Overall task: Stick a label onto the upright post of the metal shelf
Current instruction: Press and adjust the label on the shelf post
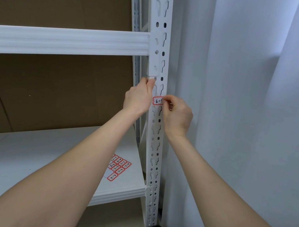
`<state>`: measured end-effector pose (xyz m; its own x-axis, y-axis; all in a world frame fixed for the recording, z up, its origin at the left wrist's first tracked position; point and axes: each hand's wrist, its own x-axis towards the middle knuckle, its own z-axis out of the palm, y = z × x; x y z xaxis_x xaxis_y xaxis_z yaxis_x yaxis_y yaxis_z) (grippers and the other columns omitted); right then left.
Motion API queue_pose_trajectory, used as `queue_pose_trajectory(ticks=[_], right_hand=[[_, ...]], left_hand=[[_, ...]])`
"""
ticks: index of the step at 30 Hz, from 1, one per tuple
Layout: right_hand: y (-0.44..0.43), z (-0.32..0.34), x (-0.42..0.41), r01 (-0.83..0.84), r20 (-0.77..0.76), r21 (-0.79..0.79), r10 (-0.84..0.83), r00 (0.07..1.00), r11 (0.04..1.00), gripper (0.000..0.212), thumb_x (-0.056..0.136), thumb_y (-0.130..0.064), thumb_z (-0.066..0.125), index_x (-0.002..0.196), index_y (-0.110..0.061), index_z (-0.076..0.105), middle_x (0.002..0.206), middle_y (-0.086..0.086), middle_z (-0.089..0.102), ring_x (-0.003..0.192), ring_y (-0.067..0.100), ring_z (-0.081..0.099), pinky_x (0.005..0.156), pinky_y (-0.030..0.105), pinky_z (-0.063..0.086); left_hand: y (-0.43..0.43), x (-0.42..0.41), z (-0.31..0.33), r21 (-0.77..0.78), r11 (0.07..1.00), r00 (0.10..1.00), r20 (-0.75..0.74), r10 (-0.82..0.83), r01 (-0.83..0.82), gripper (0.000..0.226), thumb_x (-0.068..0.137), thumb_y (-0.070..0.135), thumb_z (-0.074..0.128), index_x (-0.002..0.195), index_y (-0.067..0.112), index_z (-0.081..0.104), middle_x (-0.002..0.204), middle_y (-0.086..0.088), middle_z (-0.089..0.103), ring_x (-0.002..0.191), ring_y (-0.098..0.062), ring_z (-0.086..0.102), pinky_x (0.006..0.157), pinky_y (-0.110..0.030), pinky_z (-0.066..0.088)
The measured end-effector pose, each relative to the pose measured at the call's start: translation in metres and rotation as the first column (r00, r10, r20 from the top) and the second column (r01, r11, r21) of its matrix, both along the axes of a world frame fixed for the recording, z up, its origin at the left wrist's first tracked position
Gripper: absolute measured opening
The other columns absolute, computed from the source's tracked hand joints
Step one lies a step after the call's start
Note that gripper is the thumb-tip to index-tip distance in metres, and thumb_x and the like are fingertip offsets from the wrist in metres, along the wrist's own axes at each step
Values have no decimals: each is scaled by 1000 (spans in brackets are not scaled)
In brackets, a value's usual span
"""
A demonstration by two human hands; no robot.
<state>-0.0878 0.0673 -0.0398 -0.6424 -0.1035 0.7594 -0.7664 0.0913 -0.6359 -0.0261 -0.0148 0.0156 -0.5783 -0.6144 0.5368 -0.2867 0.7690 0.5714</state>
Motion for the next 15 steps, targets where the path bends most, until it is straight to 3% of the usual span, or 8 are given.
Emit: queue_pose_trajectory(ticks=[3,5,9,15], right_hand=[[3,-3,0,-51,56,-35,53,997,998,12,89,-14,59,94,-13,70,91,3,74,81,22,68,73,31,52],[3,-4,3,-56,77,-65,61,995,996,14,90,-15,59,99,-13,69,95,2,74,84,20,69,76,28,51],[0,-3,3,-41,70,-70,46,997,997,15,89,-17,60,98,-16,72,93,0,74,82,19,69,71,23,48],[-2,2,4,-1,87,-20,3,996,1000,13,88,-21,60,91,-19,72,89,-1,73,79,20,66,68,29,50]], left_hand=[[-1,2,0,12,1000,1000,0,-25,25,47,102,44,17,117,14,49,110,-13,63,103,-38,57,89,-44,43],[0,2,1,24,999,999,2,-35,35,47,101,45,17,118,14,49,111,-12,64,103,-37,57,92,-47,44],[-1,3,2,24,999,999,8,-35,35,47,101,45,17,117,13,49,111,-13,63,102,-37,57,93,-47,44],[-1,1,1,26,999,999,5,-41,41,47,101,45,17,117,14,48,109,-13,64,100,-36,59,91,-48,46]])
